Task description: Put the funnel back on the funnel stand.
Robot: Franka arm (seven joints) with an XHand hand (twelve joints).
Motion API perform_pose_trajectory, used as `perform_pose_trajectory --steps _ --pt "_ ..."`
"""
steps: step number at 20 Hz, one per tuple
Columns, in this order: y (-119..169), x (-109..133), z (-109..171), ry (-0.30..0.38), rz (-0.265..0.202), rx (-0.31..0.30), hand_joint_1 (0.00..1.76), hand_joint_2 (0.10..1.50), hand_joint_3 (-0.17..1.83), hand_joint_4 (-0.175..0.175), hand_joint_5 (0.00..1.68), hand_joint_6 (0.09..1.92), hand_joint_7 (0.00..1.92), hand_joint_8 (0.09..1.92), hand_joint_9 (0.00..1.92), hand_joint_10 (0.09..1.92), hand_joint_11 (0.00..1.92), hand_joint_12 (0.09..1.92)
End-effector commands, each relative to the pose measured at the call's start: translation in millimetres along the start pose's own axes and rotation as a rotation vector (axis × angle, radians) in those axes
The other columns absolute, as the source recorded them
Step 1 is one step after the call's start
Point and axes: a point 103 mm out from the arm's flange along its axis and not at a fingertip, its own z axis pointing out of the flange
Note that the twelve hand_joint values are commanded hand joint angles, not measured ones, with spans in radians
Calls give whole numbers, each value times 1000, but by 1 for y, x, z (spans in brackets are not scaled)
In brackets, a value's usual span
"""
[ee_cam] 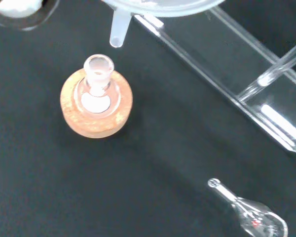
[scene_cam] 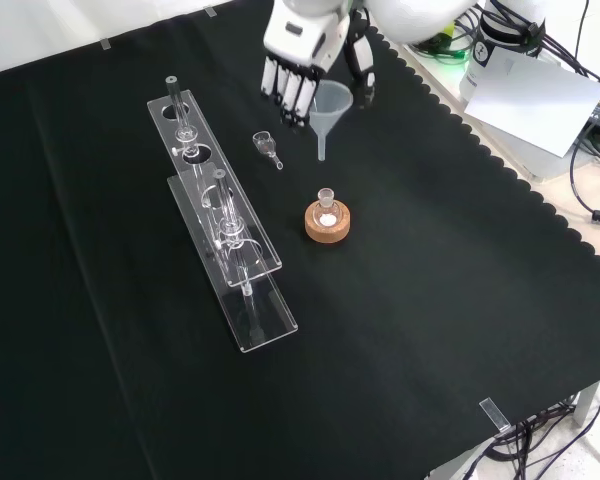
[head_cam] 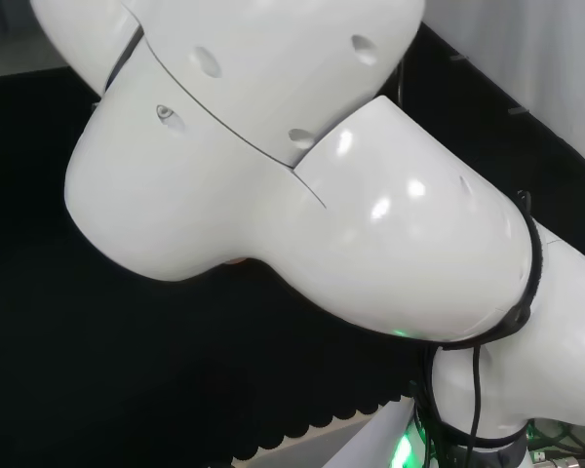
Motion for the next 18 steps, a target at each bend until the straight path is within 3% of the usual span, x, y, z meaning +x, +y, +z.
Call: perform_pose_trajectory --steps 1,9,18 --pt "-27 -20 -25 0 52 -7 813 640 569 9 646 685 710 572 1137 292 794 1167" --pt "-40 -73 -29 43 169 9 810 640 572 10 643 693 704 578 1133 292 782 1175" --pt "-35 -133 -16 79 291 24 810 639 574 11 647 701 701 584 1131 294 780 1179"
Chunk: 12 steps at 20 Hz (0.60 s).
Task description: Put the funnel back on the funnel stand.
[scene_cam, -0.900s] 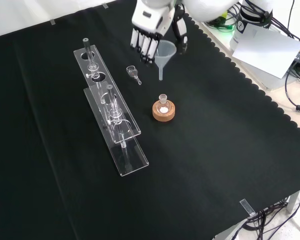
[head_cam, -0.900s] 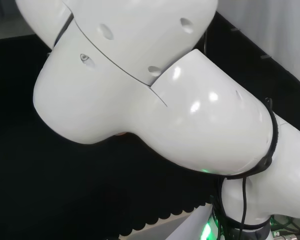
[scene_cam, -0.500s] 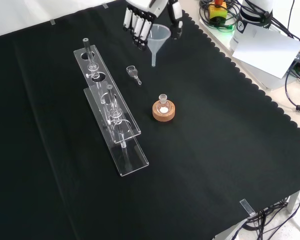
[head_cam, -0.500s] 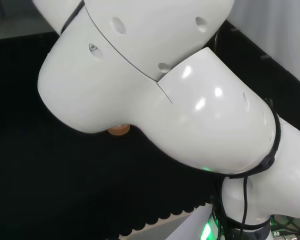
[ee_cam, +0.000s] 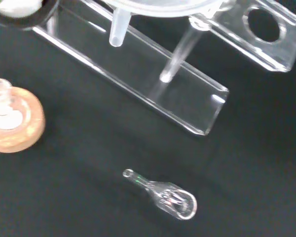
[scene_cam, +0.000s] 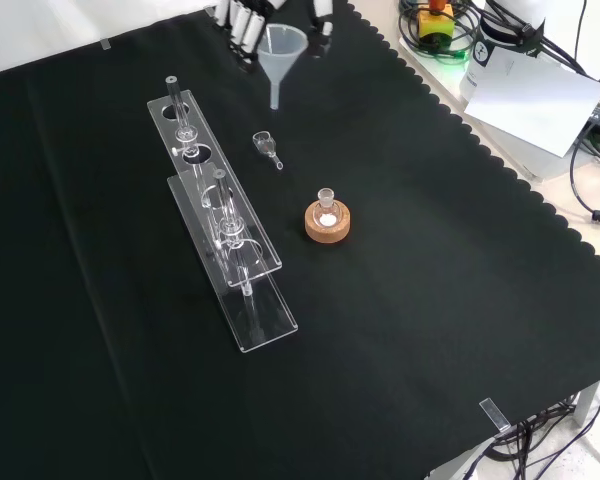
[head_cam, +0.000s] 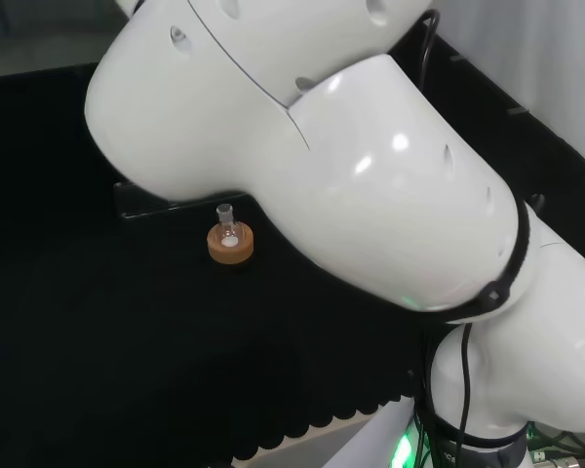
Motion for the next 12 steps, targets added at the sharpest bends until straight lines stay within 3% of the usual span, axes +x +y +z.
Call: perform_pose_trajectory --steps 1,7,12 --pt "15 -55 4 35 114 12 810 639 574 11 649 702 701 584 1131 294 780 1180" --pt "33 -85 1 41 156 -9 813 639 576 11 651 705 702 588 1130 295 782 1180" --pt "52 -99 0 43 159 -18 816 638 576 10 654 708 704 591 1131 296 786 1179"
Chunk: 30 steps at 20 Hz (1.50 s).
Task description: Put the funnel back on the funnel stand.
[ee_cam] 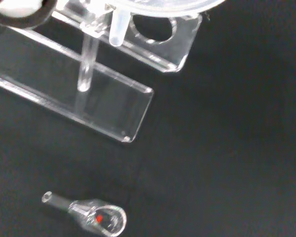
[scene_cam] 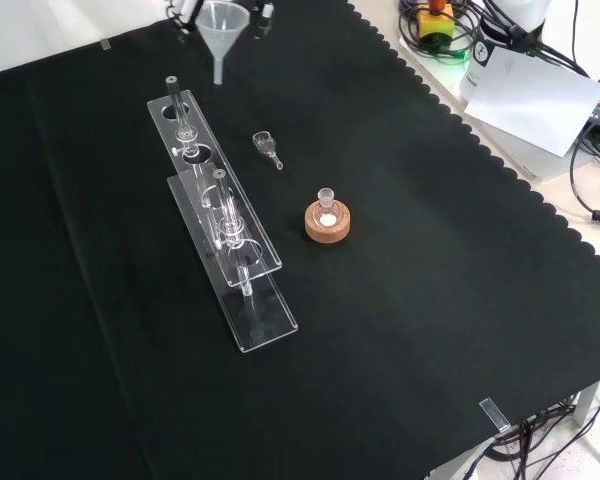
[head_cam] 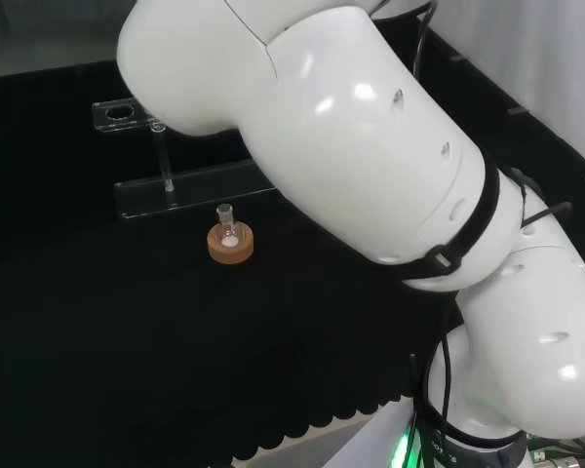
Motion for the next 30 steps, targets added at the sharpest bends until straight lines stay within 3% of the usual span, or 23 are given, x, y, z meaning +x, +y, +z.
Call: perform_pose_trajectory --steps 1,14,30 --pt "38 -13 -4 8 8 -18 817 638 577 10 655 709 704 591 1131 296 787 1179" --pt "79 -20 13 -5 7 19 827 635 579 9 664 714 705 594 1132 298 800 1169" --pt "103 -22 39 5 -3 85 830 632 582 9 668 718 701 596 1129 298 804 1161"
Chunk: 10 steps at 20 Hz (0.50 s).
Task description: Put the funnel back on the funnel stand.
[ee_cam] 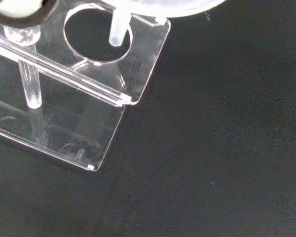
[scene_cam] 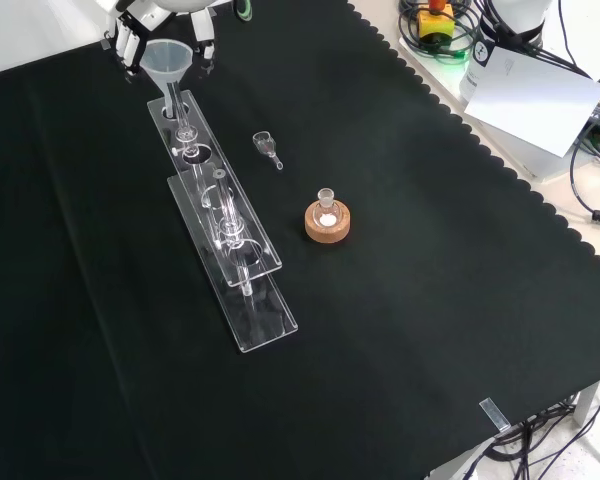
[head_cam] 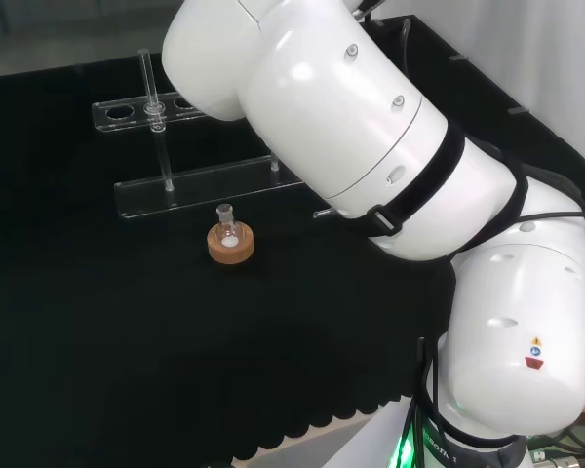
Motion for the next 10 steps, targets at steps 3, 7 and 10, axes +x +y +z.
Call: perform_pose_trajectory --steps 3,7,10 --pt "14 5 18 15 -6 39 828 632 582 8 664 716 695 594 1124 296 803 1161" --pt "19 7 24 21 -7 46 823 632 582 1 621 701 676 591 1097 288 791 1160" --pt "21 6 27 40 -4 96 807 631 577 -15 513 636 580 619 990 304 728 1203"
